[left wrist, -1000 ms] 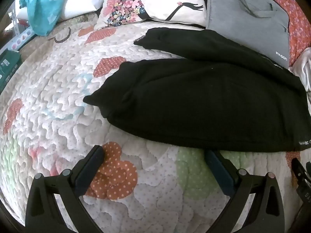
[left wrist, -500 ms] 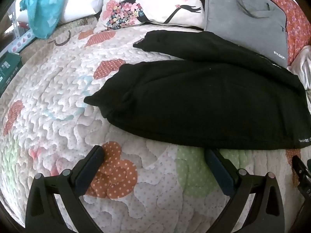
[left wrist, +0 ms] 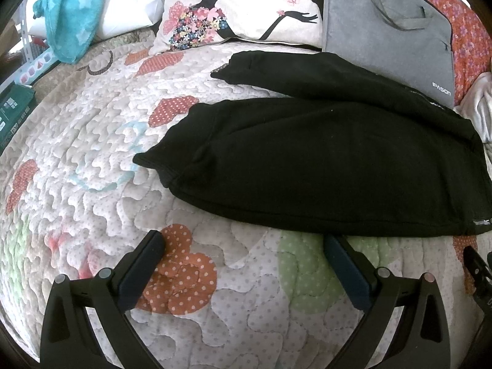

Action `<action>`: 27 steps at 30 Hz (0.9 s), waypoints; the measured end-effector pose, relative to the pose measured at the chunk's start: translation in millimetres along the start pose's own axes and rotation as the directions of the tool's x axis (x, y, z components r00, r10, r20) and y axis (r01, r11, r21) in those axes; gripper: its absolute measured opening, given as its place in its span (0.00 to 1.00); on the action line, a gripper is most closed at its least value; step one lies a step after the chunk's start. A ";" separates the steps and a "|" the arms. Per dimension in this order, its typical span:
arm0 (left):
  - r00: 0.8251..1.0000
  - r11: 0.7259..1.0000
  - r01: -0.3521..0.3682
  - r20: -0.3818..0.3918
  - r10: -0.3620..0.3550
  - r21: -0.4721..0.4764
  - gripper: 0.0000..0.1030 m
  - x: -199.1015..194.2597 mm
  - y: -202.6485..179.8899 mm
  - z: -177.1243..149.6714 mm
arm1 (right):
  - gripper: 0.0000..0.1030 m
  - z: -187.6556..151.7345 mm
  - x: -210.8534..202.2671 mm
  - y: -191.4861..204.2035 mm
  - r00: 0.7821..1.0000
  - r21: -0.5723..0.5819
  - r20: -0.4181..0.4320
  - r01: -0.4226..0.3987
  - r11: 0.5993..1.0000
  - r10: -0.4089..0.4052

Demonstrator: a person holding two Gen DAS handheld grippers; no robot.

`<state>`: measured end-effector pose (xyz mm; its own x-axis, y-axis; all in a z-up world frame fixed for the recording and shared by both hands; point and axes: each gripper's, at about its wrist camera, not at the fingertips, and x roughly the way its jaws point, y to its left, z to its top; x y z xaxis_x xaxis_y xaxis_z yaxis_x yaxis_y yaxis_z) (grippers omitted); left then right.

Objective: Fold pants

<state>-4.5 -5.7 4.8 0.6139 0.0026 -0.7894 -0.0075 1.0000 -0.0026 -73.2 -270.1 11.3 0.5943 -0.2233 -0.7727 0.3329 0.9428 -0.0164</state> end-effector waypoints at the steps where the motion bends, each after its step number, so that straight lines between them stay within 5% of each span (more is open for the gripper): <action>1: 1.000 1.000 0.000 0.000 0.000 0.001 1.00 -0.1 0.2 -0.7 | 1.00 0.0 0.0 0.1 1.000 0.000 0.000 0.000 1.000 0.000; 27: 1.000 1.000 0.002 0.006 -0.002 0.004 1.00 -0.5 1.0 -5.7 | 1.00 0.0 0.0 0.0 1.000 0.000 0.000 0.000 1.000 0.000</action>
<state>-9.3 -4.8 1.7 0.6187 0.0009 -0.7856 -0.0031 1.0000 -0.0014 -73.2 -270.1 11.3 0.5944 -0.2231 -0.7726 0.3329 0.9428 -0.0162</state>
